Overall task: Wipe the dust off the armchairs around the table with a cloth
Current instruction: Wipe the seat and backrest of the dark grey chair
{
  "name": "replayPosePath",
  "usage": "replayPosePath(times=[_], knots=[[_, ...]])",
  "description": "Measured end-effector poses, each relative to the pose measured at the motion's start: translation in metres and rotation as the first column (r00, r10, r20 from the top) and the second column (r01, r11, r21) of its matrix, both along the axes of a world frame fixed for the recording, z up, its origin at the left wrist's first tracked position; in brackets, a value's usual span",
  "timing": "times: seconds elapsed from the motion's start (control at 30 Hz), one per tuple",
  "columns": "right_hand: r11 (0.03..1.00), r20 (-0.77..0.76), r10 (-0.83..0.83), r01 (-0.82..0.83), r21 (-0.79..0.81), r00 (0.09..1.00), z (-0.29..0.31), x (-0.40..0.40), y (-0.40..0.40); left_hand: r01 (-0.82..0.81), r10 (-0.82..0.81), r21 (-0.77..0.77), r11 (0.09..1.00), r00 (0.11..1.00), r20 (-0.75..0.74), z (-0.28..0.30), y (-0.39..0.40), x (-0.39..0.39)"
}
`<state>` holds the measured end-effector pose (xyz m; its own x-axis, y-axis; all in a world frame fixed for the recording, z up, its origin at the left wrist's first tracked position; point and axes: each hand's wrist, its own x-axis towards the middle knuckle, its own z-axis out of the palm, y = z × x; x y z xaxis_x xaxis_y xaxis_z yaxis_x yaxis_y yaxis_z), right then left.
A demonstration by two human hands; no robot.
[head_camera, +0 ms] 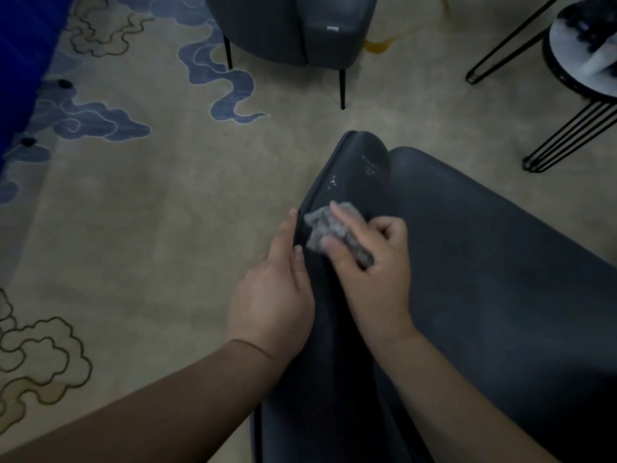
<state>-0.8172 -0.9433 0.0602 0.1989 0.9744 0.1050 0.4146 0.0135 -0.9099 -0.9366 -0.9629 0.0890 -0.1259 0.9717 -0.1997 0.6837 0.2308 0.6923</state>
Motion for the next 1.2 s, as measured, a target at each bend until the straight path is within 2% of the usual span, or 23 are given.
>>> replayPosePath(times=[0.07,0.27,0.43,0.53,0.6,0.63,0.7,0.77,0.8,0.9,0.97,1.07,1.13,1.2], knots=[[0.998,0.042,0.057,-0.058,0.018,0.997,-0.002,0.000,-0.004,-0.002,0.002,0.003,1.000,1.000,0.002,0.000,0.000,-0.001],[0.994,-0.052,-0.093,0.091,-0.054,0.994,-0.005,-0.002,0.026,-0.004,0.004,-0.006,1.000,1.000,-0.014,-0.002,-0.001,-0.002],[0.994,0.046,0.083,-0.086,0.063,0.995,-0.005,0.002,-0.009,-0.017,0.017,-0.020,1.000,1.000,0.002,-0.002,0.001,-0.001],[0.998,0.069,0.049,-0.052,0.039,0.996,-0.008,0.001,0.000,-0.005,0.005,0.000,1.000,1.000,-0.026,-0.003,0.002,-0.001],[0.993,-0.067,-0.111,0.109,-0.034,0.992,-0.010,0.001,0.016,-0.002,0.002,0.004,1.000,0.999,-0.043,-0.002,0.000,-0.001],[0.972,-0.177,-0.230,0.216,-0.093,0.957,-0.011,0.004,0.027,-0.003,0.003,-0.003,1.000,0.999,-0.038,-0.001,-0.001,-0.001],[0.904,-0.362,-0.426,0.376,-0.203,0.829,-0.013,0.013,0.051,-0.004,0.004,-0.023,1.000,1.000,-0.024,-0.001,-0.002,-0.001],[0.878,-0.460,-0.476,0.381,-0.289,0.749,-0.015,0.021,0.077,-0.011,0.010,-0.039,0.999,1.000,-0.006,-0.001,-0.001,-0.001],[0.874,-0.464,-0.480,0.355,-0.333,0.745,-0.015,0.023,0.090,-0.013,0.013,-0.043,0.999,1.000,0.002,-0.002,-0.001,-0.001],[0.886,-0.350,-0.421,0.298,-0.355,0.837,-0.014,0.022,0.101,-0.018,0.018,-0.026,1.000,1.000,0.002,-0.002,-0.001,-0.001],[0.944,-0.198,-0.268,0.215,-0.251,0.943,-0.014,0.020,0.085,-0.021,0.021,-0.009,1.000,1.000,-0.011,-0.002,-0.001,-0.001],[0.994,-0.103,-0.048,0.037,-0.106,0.994,-0.014,0.015,0.046,-0.022,0.022,-0.014,1.000,1.000,-0.001,0.001,-0.001,0.001],[0.992,-0.111,-0.066,0.053,-0.111,0.992,-0.013,0.014,0.046,-0.026,0.026,-0.015,1.000,1.000,-0.001,0.002,0.001,0.001],[0.973,-0.112,-0.179,0.159,-0.170,0.977,-0.013,0.017,0.066,-0.024,0.023,-0.025,0.999,0.999,-0.026,0.002,0.002,0.002]])
